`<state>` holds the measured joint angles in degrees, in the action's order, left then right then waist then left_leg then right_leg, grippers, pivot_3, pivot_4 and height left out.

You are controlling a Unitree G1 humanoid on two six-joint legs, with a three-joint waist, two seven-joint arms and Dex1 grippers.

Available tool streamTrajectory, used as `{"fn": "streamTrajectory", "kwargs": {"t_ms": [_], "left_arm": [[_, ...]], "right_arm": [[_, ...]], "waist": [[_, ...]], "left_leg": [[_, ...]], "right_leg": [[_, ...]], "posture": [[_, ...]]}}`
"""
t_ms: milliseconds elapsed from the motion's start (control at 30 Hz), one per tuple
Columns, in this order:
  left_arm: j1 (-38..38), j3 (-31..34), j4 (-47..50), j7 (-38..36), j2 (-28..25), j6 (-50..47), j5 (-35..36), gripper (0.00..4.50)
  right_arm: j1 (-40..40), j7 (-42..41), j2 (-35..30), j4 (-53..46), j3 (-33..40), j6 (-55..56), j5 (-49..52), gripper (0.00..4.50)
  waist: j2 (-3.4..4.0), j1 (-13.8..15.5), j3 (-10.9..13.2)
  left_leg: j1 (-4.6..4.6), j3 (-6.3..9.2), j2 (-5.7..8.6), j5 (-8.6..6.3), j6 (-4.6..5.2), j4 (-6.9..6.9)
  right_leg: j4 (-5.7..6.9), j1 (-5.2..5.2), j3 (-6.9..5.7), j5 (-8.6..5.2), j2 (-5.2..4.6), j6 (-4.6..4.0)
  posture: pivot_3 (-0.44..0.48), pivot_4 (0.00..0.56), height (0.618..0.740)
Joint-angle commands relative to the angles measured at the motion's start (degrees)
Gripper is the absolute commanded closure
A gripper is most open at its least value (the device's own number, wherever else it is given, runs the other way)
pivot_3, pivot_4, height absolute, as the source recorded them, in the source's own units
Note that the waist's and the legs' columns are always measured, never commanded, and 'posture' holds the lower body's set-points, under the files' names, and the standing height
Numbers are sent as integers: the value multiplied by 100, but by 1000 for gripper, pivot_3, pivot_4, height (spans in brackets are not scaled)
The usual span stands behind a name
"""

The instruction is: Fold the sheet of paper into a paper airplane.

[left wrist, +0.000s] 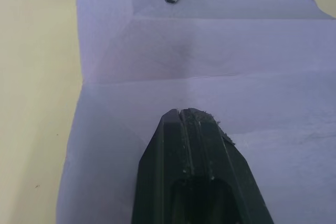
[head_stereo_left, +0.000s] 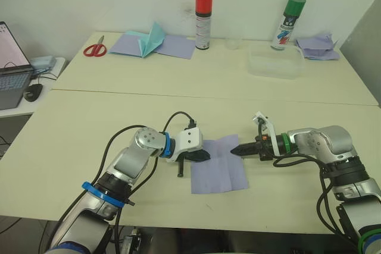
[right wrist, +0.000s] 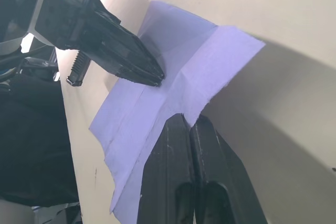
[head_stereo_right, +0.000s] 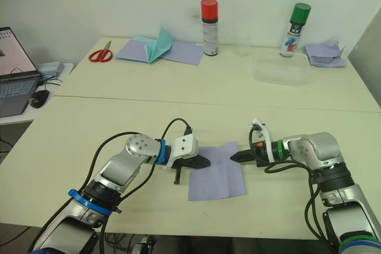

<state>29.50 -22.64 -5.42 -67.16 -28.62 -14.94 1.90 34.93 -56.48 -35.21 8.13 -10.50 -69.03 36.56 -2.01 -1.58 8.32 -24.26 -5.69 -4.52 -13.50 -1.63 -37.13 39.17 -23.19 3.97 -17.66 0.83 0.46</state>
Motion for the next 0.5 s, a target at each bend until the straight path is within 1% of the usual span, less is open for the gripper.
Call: {"fn": "streamTrajectory", "kwargs": {"t_ms": [33, 200, 367, 500], "left_arm": [[-38, -135, -153, 146, 121, 9, -134, 4500], [13, -131, -268, 218, 146, 143, -196, 4500], [109, -206, -446, 192, 124, 423, -305, 4500], [137, -244, -487, 83, 121, 407, -282, 4500]], "right_arm": [[73, 12, -69, -77, 167, 110, -52, 4482], [-200, -104, -279, -442, 131, -114, 70, 4482], [-410, 48, -195, -649, 230, -336, 223, 4482], [-493, 185, -101, -685, 267, -335, 170, 4482]], "waist": [[0, 14, 0], [0, 52, 0], [1, 51, 0], [0, 42, 0]], "left_leg": [[0, 0, 0, 0, 0, -2], [0, 4, 3, 0, 1, -13], [1, 10, 2, 0, 1, -29], [0, 15, 1, -1, 2, -61]], "right_leg": [[1, 1, 0, 0, 0, 0], [11, 3, 0, 0, -1, 0], [36, 2, 1, 0, 2, 0], [63, 2, 0, -1, 6, 1]], "posture": [[0, 150, 740], [0, 150, 740], [0, 150, 740], [0, 150, 740]]}}
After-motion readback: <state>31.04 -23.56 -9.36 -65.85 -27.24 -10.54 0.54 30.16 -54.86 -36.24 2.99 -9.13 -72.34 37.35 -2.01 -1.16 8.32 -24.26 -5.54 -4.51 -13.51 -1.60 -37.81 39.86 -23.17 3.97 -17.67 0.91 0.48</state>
